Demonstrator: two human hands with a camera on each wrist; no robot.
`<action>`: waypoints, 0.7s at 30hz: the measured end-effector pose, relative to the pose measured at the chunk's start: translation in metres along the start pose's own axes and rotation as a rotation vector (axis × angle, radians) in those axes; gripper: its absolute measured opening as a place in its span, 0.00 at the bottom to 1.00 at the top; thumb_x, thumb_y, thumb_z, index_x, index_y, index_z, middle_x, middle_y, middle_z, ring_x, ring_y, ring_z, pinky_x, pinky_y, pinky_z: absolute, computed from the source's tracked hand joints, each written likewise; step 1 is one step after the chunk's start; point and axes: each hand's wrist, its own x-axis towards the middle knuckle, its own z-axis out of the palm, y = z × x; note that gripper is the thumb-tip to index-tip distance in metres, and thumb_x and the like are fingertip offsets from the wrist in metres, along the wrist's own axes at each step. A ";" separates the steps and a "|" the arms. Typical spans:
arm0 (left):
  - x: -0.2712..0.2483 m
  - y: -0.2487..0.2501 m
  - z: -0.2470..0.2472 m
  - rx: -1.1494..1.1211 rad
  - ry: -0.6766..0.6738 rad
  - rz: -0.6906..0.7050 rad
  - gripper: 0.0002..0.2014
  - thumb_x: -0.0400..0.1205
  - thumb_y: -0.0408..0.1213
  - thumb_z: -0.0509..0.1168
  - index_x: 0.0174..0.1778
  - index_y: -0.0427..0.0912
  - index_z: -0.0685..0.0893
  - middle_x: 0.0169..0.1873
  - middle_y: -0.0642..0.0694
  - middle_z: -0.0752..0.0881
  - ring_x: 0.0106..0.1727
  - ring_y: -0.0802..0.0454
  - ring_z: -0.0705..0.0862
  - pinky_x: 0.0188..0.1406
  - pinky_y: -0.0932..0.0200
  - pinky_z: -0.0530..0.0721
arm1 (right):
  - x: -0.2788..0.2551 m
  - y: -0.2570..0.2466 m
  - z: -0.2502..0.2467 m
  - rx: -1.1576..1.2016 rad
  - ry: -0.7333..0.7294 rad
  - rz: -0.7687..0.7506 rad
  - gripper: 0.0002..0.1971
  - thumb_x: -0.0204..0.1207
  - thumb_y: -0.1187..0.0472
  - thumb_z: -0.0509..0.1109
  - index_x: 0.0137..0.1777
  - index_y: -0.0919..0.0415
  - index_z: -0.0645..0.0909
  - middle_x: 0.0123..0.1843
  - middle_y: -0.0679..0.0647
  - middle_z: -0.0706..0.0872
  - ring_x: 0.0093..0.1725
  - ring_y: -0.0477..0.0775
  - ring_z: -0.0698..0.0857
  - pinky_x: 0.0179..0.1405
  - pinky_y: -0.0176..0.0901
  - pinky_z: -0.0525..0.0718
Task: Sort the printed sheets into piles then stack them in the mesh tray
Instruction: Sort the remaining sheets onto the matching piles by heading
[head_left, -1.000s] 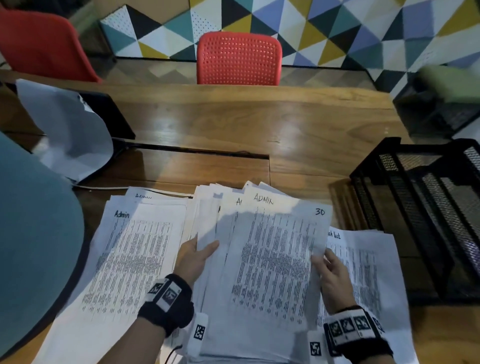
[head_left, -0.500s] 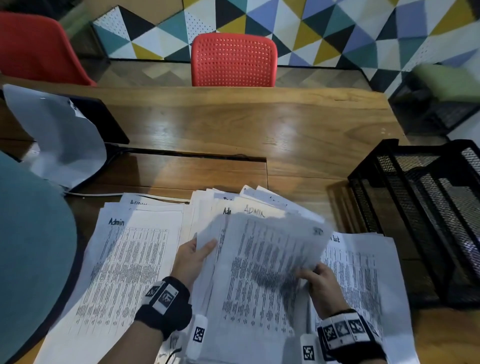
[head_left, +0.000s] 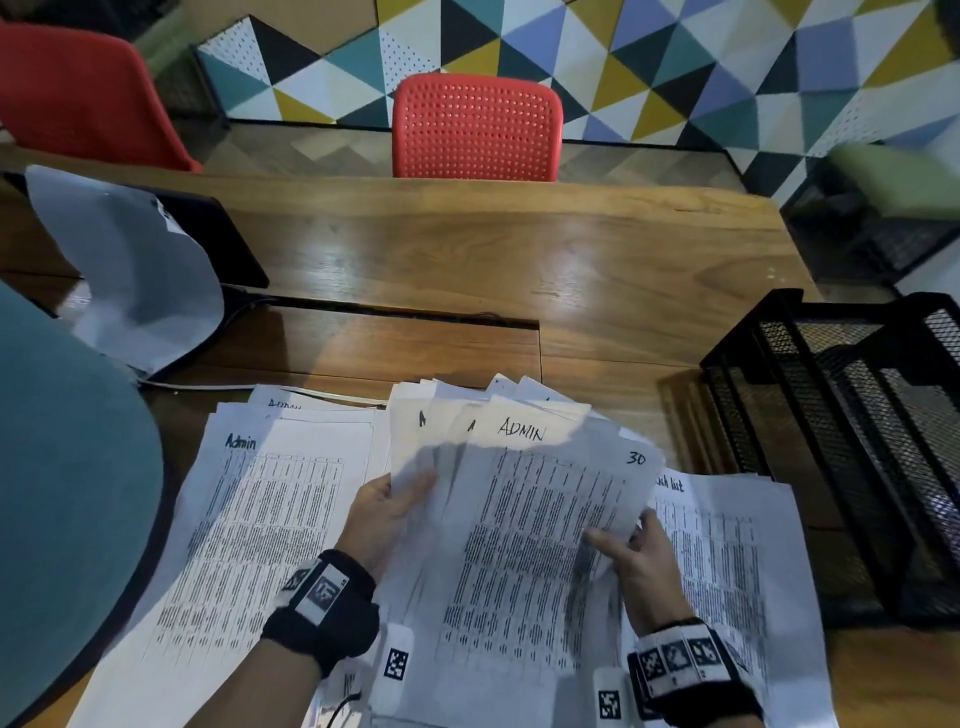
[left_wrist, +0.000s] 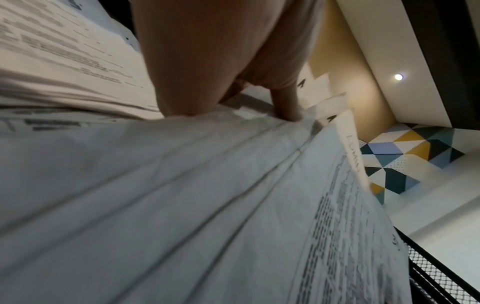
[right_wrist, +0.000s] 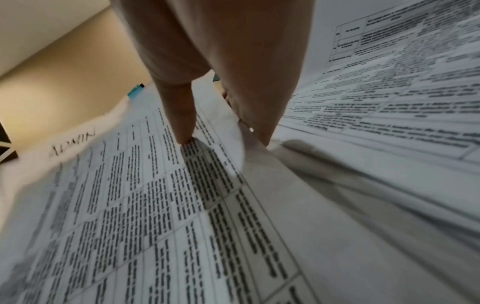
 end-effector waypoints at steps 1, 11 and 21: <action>0.001 0.000 0.000 -0.009 0.022 -0.014 0.20 0.78 0.48 0.73 0.55 0.33 0.90 0.49 0.33 0.92 0.50 0.34 0.92 0.52 0.38 0.90 | 0.000 0.001 -0.002 0.040 -0.002 0.008 0.32 0.59 0.73 0.79 0.65 0.66 0.75 0.55 0.64 0.90 0.55 0.65 0.89 0.55 0.59 0.85; -0.008 0.010 0.007 0.024 -0.047 -0.046 0.23 0.75 0.48 0.76 0.56 0.32 0.90 0.54 0.30 0.91 0.52 0.31 0.91 0.58 0.32 0.87 | -0.006 -0.003 0.003 0.017 -0.152 0.115 0.33 0.57 0.60 0.83 0.56 0.82 0.78 0.56 0.83 0.82 0.54 0.81 0.84 0.58 0.71 0.83; -0.027 -0.020 0.008 0.563 -0.119 -0.018 0.25 0.73 0.54 0.77 0.59 0.43 0.81 0.52 0.43 0.89 0.52 0.47 0.90 0.57 0.39 0.89 | -0.014 -0.010 0.027 0.026 -0.226 0.057 0.24 0.68 0.60 0.78 0.64 0.67 0.81 0.60 0.66 0.88 0.61 0.66 0.86 0.63 0.63 0.81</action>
